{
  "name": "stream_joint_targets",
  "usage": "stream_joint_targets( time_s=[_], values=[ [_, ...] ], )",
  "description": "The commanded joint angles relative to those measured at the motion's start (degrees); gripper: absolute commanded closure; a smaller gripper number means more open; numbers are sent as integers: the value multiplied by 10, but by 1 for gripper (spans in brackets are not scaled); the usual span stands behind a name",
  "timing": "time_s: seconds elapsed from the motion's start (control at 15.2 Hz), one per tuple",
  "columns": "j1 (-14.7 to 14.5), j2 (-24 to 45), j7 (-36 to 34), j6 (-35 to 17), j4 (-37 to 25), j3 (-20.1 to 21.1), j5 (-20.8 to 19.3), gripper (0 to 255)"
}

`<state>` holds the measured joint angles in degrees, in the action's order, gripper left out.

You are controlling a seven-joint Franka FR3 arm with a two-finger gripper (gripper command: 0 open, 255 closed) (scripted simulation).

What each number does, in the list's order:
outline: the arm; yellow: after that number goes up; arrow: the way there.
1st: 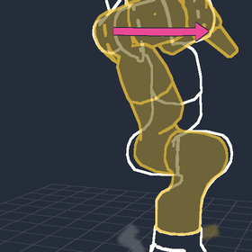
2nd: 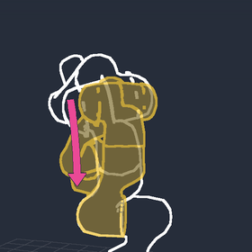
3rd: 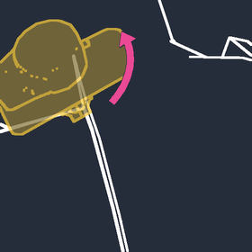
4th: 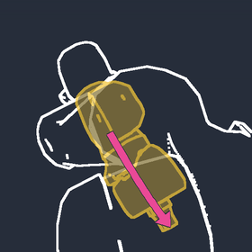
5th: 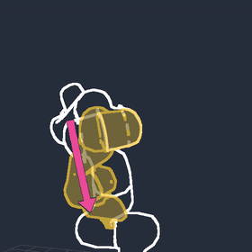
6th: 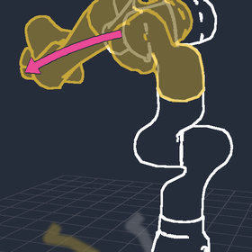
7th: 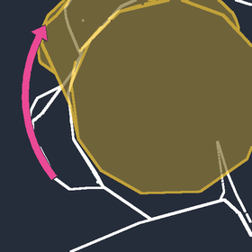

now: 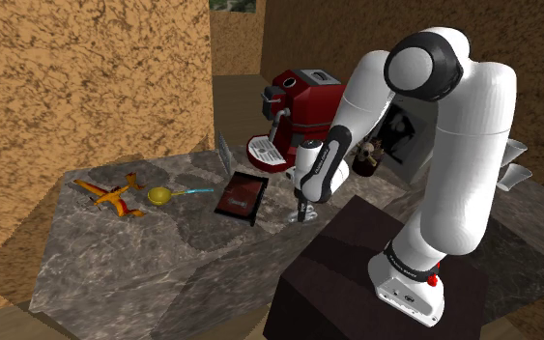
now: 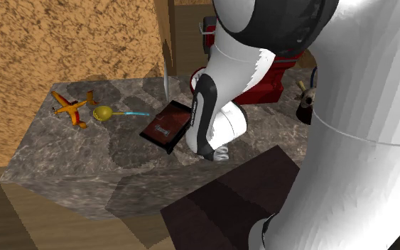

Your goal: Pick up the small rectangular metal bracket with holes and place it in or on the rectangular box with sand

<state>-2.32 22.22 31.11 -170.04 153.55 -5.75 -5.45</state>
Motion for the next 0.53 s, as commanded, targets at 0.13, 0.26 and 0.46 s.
stream_joint_targets(
  time_s=[0.13, 0.26, 0.46],
  values=[
    [-4, -45, -1, 32, 13, -3, -2, 255],
    [-5, -67, -1, 49, 19, -5, -3, 255],
    [-6, -100, -1, 75, 25, -7, -5, 255]
  ],
)
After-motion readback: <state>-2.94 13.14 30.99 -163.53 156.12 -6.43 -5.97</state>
